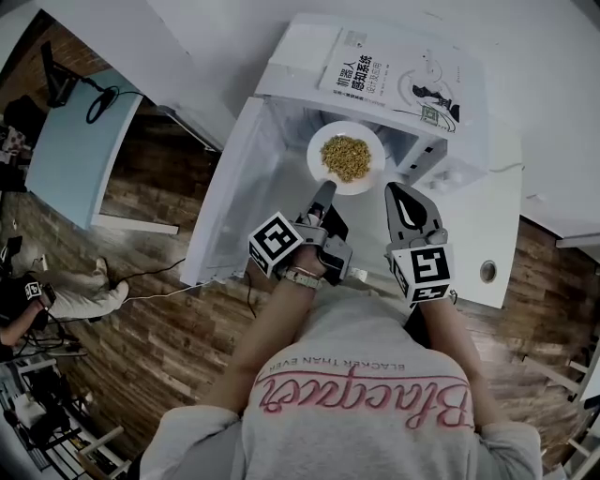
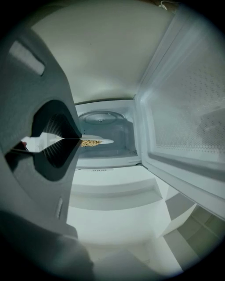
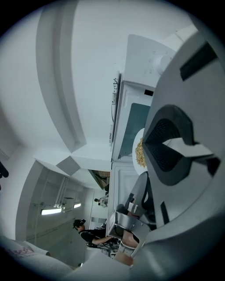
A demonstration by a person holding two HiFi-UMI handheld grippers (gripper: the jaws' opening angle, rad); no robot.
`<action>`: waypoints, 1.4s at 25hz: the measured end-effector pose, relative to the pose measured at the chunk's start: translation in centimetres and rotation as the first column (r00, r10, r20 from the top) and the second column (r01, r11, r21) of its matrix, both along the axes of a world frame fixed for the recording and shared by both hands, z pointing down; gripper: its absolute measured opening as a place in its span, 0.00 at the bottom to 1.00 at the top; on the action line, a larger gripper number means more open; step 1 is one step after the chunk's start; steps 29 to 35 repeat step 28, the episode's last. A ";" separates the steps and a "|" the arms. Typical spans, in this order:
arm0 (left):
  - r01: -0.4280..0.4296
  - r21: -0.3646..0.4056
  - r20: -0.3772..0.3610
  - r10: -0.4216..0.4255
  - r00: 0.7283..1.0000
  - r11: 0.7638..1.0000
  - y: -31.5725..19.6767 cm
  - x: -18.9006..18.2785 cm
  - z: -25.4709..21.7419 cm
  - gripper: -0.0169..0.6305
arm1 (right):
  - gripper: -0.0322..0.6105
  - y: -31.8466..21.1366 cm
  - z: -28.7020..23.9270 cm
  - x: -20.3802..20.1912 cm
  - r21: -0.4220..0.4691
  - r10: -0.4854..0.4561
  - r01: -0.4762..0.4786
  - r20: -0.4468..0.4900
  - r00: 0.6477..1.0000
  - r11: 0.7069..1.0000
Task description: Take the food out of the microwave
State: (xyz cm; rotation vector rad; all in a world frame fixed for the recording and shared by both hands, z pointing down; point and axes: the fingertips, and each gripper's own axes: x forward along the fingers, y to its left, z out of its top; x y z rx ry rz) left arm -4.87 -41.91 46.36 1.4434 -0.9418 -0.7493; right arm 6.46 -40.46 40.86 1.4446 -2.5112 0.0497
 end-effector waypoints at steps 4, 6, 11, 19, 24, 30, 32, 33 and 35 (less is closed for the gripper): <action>0.015 0.019 0.001 -0.015 1.000 1.000 0.6 -0.5 -0.8 0.04 | 0.06 0.3 -0.4 0.0 0.009 -0.010 0.010 0.021 1.000 1.000; 0.017 0.023 0.002 -0.017 1.000 1.000 0.7 -0.6 -0.9 0.04 | 0.06 0.4 -0.5 0.0 0.010 -0.013 0.012 0.030 0.999 1.000; 0.010 0.019 -0.002 -0.010 1.000 1.000 0.8 -0.6 -1.0 0.04 | 0.06 0.4 -1.0 0.1 0.031 -0.007 0.006 0.028 1.000 1.000; 0.003 0.030 -0.017 -0.002 1.000 1.000 1.0 -0.3 -1.8 0.04 | 0.06 0.4 -1.3 0.3 0.046 -0.012 0.011 0.015 1.000 0.999; -0.005 0.040 -0.011 0.006 1.000 0.999 1.3 0.2 -2.2 0.04 | 0.06 0.7 -1.3 0.2 0.050 -0.021 0.020 0.012 1.000 0.999; -0.008 0.047 -0.002 0.008 1.000 0.999 1.5 0.3 -2.3 0.04 | 0.06 0.9 -1.3 0.1 0.055 -0.026 0.025 0.005 1.000 0.998; -0.008 0.047 -0.002 0.008 1.000 0.999 1.5 0.3 -2.3 0.04 | 0.06 0.9 -1.3 0.1 0.055 -0.026 0.025 0.005 1.000 0.998; -0.008 0.047 -0.002 0.008 1.000 0.999 1.5 0.3 -2.3 0.04 | 0.06 0.9 -1.3 0.1 0.055 -0.026 0.025 0.005 1.000 0.998; -0.008 0.047 -0.002 0.008 1.000 0.999 1.5 0.3 -2.3 0.04 | 0.06 0.9 -1.3 0.1 0.055 -0.026 0.025 0.005 1.000 0.998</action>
